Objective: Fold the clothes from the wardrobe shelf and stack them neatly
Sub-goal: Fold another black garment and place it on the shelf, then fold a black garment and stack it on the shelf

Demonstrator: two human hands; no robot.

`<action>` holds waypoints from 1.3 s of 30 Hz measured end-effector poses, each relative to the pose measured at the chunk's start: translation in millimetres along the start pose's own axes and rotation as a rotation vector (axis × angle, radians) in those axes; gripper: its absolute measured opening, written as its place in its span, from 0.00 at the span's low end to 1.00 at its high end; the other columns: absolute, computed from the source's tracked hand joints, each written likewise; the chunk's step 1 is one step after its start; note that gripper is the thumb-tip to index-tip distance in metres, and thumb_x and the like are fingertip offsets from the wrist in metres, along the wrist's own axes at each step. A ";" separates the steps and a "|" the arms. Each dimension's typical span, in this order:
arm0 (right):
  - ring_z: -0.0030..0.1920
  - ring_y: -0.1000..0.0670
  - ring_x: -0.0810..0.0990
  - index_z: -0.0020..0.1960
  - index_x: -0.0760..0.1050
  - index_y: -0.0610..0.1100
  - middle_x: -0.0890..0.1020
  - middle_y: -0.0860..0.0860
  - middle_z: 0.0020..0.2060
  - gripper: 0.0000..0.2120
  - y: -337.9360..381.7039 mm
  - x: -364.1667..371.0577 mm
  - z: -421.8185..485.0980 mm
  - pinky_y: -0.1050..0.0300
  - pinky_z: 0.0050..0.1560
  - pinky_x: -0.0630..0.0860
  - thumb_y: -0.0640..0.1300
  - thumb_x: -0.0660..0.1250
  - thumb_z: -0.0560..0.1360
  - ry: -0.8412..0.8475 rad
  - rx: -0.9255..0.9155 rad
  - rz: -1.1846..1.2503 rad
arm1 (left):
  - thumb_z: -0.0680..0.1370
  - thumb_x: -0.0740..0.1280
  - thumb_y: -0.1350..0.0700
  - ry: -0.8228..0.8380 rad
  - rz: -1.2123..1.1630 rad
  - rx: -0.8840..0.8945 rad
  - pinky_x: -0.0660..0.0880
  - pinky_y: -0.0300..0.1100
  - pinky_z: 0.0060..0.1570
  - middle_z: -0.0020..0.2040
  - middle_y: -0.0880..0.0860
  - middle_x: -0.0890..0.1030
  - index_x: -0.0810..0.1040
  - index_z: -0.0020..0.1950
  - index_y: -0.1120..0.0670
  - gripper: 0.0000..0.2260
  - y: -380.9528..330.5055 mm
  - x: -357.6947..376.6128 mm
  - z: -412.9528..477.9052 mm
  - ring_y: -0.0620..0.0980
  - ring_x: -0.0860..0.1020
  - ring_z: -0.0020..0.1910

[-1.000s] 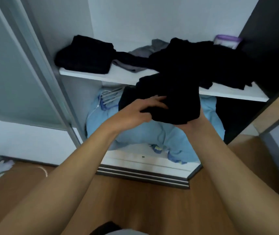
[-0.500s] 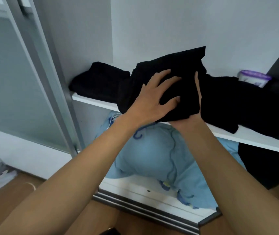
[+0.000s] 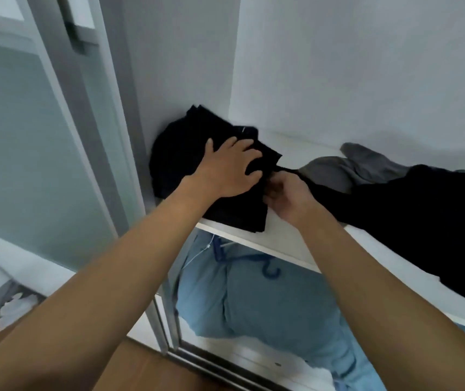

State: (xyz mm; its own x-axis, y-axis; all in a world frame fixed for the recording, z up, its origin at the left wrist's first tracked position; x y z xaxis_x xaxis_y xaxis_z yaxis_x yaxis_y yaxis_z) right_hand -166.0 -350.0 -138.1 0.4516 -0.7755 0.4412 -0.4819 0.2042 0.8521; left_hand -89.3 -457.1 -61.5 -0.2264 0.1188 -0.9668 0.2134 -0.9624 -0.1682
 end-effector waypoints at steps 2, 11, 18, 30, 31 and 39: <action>0.50 0.46 0.81 0.67 0.72 0.38 0.80 0.44 0.52 0.15 8.5 -20.1 9.5 0.55 0.48 0.79 0.38 0.59 0.81 -0.123 -0.019 -0.101 | 0.81 0.56 0.37 0.090 0.040 -0.096 0.40 0.66 0.75 0.83 0.49 0.50 0.57 0.80 0.43 0.28 31.7 37.4 5.0 0.55 0.46 0.81; 0.47 0.54 0.84 0.49 0.82 0.48 0.86 0.52 0.45 0.10 54.9 -44.0 11.1 0.58 0.49 0.81 0.39 0.63 0.79 -0.142 -0.231 -0.739 | 0.79 0.59 0.39 0.013 -0.034 -0.125 0.42 0.67 0.74 0.82 0.52 0.54 0.61 0.79 0.45 0.29 23.6 59.5 46.6 0.58 0.50 0.80; 0.54 0.54 0.80 0.56 0.82 0.46 0.84 0.50 0.55 0.09 131.2 -152.9 -26.2 0.67 0.55 0.70 0.40 0.67 0.78 -0.352 -0.393 -1.190 | 0.81 0.63 0.49 -0.085 -0.414 0.127 0.65 0.50 0.70 0.72 0.52 0.72 0.75 0.68 0.53 0.17 -87.9 45.7 69.3 0.52 0.70 0.70; 0.50 0.44 0.78 0.45 0.74 0.45 0.78 0.48 0.45 0.06 144.6 -352.6 -97.7 0.53 0.48 0.73 0.45 0.69 0.78 -0.498 -0.353 -1.469 | 0.77 0.70 0.44 0.260 -0.666 0.122 0.67 0.39 0.56 0.70 0.51 0.73 0.63 0.77 0.53 0.32 -280.0 117.8 124.9 0.46 0.74 0.60; 0.49 0.45 0.79 0.43 0.74 0.44 0.78 0.48 0.44 0.06 144.3 -354.6 -99.4 0.52 0.49 0.73 0.42 0.68 0.78 -0.488 -0.407 -1.391 | 0.77 0.70 0.43 0.265 -0.693 0.096 0.69 0.40 0.56 0.69 0.51 0.74 0.63 0.77 0.53 0.32 -291.5 119.7 132.3 0.47 0.74 0.60; 0.57 0.52 0.83 0.40 0.75 0.46 0.84 0.53 0.56 0.10 152.9 -368.6 -140.4 0.54 0.58 0.78 0.38 0.66 0.80 -0.279 -0.583 -0.400 | 0.78 0.68 0.46 0.023 -0.784 -0.182 0.74 0.47 0.59 0.56 0.54 0.81 0.76 0.61 0.58 0.18 -312.2 120.9 157.8 0.53 0.79 0.58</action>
State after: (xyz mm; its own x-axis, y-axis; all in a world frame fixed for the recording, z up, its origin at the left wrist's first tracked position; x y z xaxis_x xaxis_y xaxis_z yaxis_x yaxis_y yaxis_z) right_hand -300.7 51.0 -130.9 0.2644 -0.9633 0.0461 0.1886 0.0985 0.9771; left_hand -333.3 -180.9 -95.4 -0.3554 0.7502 -0.5576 0.1523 -0.5421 -0.8264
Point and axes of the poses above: each hand's wrist, its own z-axis towards the middle knuckle, its own x-axis out of the palm, y = z × x, the point moved 8 cm from there along z, towards the middle knuckle
